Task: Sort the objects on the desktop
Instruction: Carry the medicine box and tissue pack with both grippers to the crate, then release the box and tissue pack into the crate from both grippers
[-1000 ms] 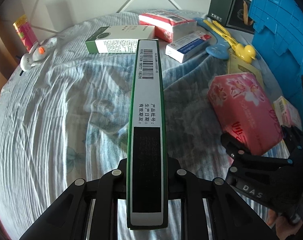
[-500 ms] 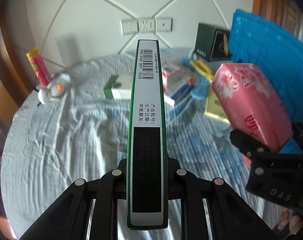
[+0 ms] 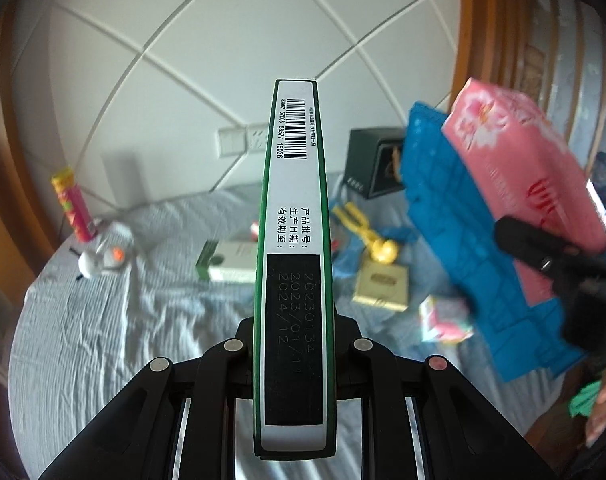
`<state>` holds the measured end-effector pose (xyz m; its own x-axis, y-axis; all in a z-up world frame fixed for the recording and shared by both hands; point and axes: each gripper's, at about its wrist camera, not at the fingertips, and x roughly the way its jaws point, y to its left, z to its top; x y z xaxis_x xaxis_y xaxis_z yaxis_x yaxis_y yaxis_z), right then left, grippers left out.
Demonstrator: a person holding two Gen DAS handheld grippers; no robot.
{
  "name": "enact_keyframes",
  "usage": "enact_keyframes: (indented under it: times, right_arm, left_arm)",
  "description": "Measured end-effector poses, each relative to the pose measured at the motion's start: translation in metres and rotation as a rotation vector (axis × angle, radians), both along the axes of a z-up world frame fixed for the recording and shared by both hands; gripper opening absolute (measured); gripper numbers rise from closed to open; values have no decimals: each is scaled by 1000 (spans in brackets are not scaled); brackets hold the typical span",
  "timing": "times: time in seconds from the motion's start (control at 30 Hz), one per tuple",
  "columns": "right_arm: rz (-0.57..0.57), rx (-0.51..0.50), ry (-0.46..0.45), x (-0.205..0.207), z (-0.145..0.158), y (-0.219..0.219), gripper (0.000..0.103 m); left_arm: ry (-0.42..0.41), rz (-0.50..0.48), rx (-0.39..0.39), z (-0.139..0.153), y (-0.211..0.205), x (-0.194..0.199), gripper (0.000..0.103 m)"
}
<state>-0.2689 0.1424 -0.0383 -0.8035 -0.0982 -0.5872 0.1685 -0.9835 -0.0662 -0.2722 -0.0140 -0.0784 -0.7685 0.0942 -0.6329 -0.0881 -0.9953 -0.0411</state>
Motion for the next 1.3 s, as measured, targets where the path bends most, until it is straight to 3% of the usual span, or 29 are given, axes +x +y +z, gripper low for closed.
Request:
enact_keyframes:
  times: [0.17, 0.33, 0.53, 0.67, 0.83, 0.97, 1.07, 1.1, 1.13, 1.3]
  right_arm:
    - [-49, -38, 56, 1, 35, 67, 90]
    - [-111, -13, 102, 2, 74, 172, 90]
    - [-161, 61, -17, -48, 84, 305, 90]
    - [-168, 8, -168, -100, 66, 376, 90]
    - [-151, -16, -244, -137, 44, 415, 90]
    - [-132, -13, -246, -151, 42, 425, 90]
    - [-127, -5, -245, -145, 36, 426, 92]
    - [-128, -4, -242, -145, 36, 427, 92]
    - [-133, -3, -238, -145, 36, 428, 93]
    - [-147, -12, -216, -141, 40, 431, 100]
  left_arm:
    - [65, -59, -2, 23, 59, -8, 19]
    - [124, -119, 0, 56, 152, -30, 19]
    - [22, -188, -29, 83, 280, -81, 20]
    - [-46, -230, -50, 97, 358, -112, 20]
    - [-133, -243, -87, 83, 399, -137, 20]
    - [-196, -252, -115, 73, 429, -154, 22]
    - [-186, -258, -129, 78, 437, -147, 54]
    - [-165, -254, -134, 80, 438, -145, 71]
    - [-139, -250, -139, 82, 439, -142, 79]
    - [-124, -249, -154, 86, 439, -136, 80]
